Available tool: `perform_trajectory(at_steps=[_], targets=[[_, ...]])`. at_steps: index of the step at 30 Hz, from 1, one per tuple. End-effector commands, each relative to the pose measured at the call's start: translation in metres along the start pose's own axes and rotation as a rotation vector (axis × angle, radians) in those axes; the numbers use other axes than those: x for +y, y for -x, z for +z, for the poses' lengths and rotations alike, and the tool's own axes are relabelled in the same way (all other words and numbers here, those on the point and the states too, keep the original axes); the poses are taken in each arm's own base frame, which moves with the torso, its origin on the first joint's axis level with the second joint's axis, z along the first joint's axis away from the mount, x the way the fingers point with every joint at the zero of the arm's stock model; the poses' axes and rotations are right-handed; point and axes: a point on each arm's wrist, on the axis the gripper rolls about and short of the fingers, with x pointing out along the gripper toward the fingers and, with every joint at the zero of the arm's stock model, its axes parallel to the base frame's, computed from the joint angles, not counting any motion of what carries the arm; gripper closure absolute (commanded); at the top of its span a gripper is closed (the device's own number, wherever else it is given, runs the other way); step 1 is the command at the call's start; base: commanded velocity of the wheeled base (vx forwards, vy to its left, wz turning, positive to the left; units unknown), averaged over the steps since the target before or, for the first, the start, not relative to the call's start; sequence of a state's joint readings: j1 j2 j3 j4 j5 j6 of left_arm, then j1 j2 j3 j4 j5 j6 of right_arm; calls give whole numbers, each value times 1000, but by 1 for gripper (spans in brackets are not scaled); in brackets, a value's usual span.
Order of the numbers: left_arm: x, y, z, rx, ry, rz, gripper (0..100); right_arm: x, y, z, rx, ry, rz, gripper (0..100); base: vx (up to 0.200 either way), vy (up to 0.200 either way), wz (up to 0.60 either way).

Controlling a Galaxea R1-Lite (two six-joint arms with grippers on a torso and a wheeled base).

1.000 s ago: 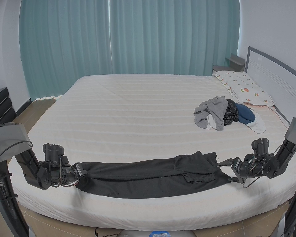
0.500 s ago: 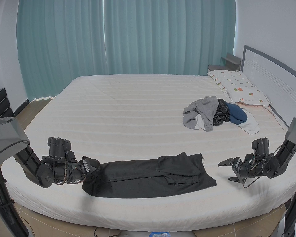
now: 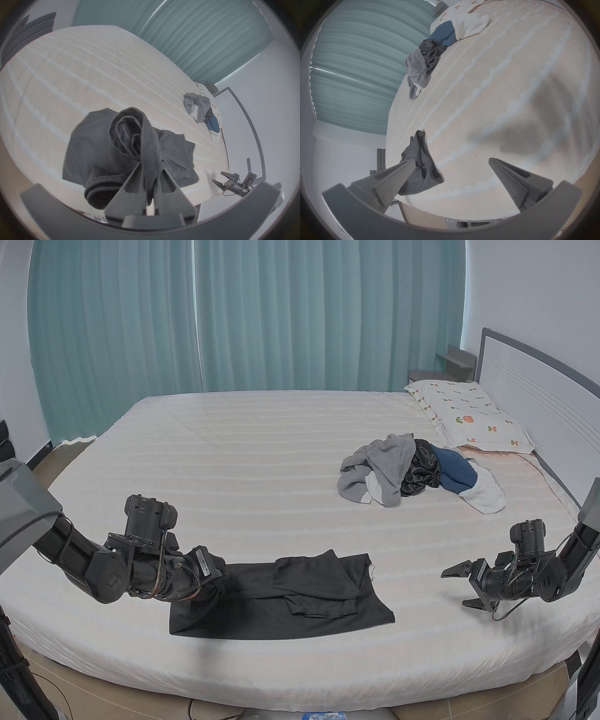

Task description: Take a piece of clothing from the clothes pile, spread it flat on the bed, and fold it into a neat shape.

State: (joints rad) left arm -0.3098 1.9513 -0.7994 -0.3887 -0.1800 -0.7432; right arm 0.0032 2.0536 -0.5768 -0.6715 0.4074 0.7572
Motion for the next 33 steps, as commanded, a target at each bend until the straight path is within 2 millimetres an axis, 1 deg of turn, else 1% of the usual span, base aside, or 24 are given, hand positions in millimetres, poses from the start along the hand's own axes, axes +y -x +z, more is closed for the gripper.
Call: perform_trajectory(at_steps=[1, 3, 4, 7, 12, 16, 17, 18, 23, 31, 32, 33], targets=[[-22, -3, 1, 16, -14, -32, 100, 0, 0, 0, 1, 2, 1, 0, 0, -200, 0], [-25, -4, 0, 24, -16, -32, 100, 0, 0, 0, 1, 2, 1, 0, 0, -200, 0], [-31, -6, -1, 36, -24, -36, 100, 0, 0, 0, 1, 2, 1, 0, 0, -200, 0], [-39, -14, -4, 57, -17, -37, 100, 0, -1, 0, 2, 1, 0, 0, 0, -200, 0], [-49, -23, -5, 80, -14, -39, 100, -1, -1, -1, 4, 0, -2, 0, 0, -200, 0], [-54, -36, -6, 75, -20, -11, 100, -1, -1, -1, 4, 2, -2, 0, 0, 0, 0], [-54, -36, -6, 73, -19, -8, 100, 0, -1, -1, 6, 3, -2, 0, 0, 0, 0], [-56, -43, -7, 55, -18, 11, 100, 0, -1, -1, 6, 3, -2, 0, 0, 0, 0], [-62, -58, -9, 26, 22, 41, 100, -1, -1, -1, 7, 4, -3, 0, 0, 0, 0], [-68, -62, -17, 44, 12, 33, 100, -1, -2, -2, 9, 5, -4, 0, 0, 0, 0], [-69, -62, -16, 43, 12, 28, 0, -1, -2, -2, 9, 7, -4, 0, 0, 0, 0], [-70, -63, -16, 41, 13, 26, 0, -1, -2, -2, 9, 7, -4, 0, 0, 0, 0]])
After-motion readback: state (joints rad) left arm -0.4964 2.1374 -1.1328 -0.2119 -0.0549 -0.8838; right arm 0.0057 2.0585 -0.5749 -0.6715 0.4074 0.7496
